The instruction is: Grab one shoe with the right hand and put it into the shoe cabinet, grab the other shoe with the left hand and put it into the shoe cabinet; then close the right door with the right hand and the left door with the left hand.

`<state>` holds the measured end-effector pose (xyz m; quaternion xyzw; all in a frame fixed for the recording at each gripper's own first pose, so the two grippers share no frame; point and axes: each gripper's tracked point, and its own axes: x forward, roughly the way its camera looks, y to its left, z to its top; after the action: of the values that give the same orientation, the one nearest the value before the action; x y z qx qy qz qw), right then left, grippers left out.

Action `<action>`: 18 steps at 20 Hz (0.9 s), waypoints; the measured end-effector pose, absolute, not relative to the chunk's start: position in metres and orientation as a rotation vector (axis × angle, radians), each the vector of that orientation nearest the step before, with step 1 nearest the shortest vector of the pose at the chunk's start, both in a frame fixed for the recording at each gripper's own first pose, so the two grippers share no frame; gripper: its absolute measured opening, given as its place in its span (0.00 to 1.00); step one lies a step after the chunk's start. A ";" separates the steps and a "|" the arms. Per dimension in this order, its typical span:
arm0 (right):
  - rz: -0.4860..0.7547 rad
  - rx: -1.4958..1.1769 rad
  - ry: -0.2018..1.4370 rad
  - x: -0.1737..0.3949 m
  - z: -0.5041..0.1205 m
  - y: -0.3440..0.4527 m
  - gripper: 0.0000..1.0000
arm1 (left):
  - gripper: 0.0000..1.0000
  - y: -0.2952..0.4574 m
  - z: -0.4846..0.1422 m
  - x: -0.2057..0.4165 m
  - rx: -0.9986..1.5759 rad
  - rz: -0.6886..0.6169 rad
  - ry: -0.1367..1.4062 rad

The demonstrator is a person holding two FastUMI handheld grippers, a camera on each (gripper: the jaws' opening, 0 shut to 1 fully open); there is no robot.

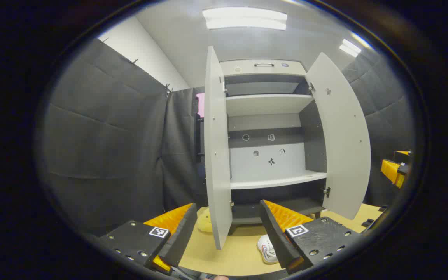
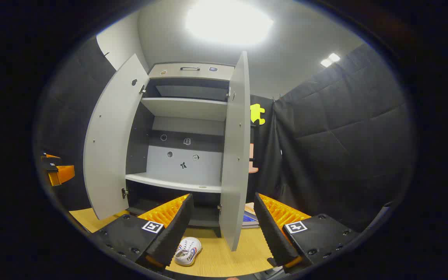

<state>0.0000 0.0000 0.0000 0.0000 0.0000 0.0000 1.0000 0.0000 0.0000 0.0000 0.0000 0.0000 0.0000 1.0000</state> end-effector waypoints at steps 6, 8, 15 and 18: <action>-0.003 0.008 -0.003 -0.001 0.001 0.000 0.97 | 1.00 -0.001 0.008 -0.005 0.023 0.000 -0.023; -0.004 0.012 -0.003 -0.002 0.001 -0.001 0.97 | 0.93 -0.003 0.008 -0.005 0.021 -0.006 -0.023; -0.008 0.008 0.001 0.003 0.001 0.000 0.97 | 0.93 -0.006 0.005 0.000 0.019 -0.013 -0.021; 0.004 0.017 0.004 0.011 0.000 0.006 0.97 | 0.93 -0.005 0.003 0.004 0.022 -0.007 -0.020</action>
<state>0.0110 0.0056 0.0003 0.0087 0.0019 0.0022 1.0000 0.0040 -0.0050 0.0033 0.0111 -0.0101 -0.0034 0.9999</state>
